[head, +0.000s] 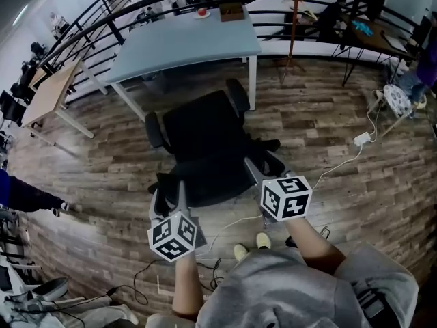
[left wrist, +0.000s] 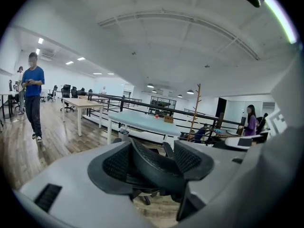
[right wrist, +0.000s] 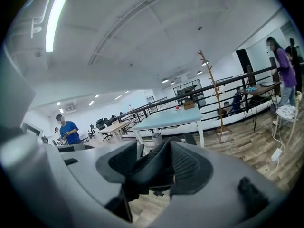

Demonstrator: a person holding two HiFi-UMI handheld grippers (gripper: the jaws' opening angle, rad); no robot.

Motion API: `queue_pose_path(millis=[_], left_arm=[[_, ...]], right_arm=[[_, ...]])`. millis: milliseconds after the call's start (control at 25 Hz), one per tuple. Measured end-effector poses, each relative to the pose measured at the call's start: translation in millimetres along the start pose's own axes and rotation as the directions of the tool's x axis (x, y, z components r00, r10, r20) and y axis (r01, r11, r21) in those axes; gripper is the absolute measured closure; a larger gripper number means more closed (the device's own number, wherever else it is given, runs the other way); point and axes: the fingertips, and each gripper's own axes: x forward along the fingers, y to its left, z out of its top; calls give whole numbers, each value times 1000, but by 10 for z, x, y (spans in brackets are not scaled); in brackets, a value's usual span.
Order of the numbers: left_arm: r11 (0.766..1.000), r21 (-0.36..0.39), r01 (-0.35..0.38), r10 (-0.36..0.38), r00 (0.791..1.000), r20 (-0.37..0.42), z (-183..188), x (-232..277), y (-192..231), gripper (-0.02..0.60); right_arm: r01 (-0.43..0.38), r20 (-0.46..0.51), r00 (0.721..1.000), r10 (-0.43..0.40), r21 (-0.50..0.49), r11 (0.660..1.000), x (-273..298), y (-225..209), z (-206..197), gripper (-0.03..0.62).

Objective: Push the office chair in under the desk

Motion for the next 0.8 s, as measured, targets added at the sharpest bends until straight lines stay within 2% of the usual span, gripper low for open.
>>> queue_pose_path(millis=[320,800], left_arm=[[1000,14,-22,22,1000,0,40,324,-133,290],[998,-7,-56,56,998,15,166,646,-204,298]], right_arm=[[-2,2,1000,2,-15,1000,252,-244,126,373],[-23,17,1000,23,3,1000,540,-412,320,373]])
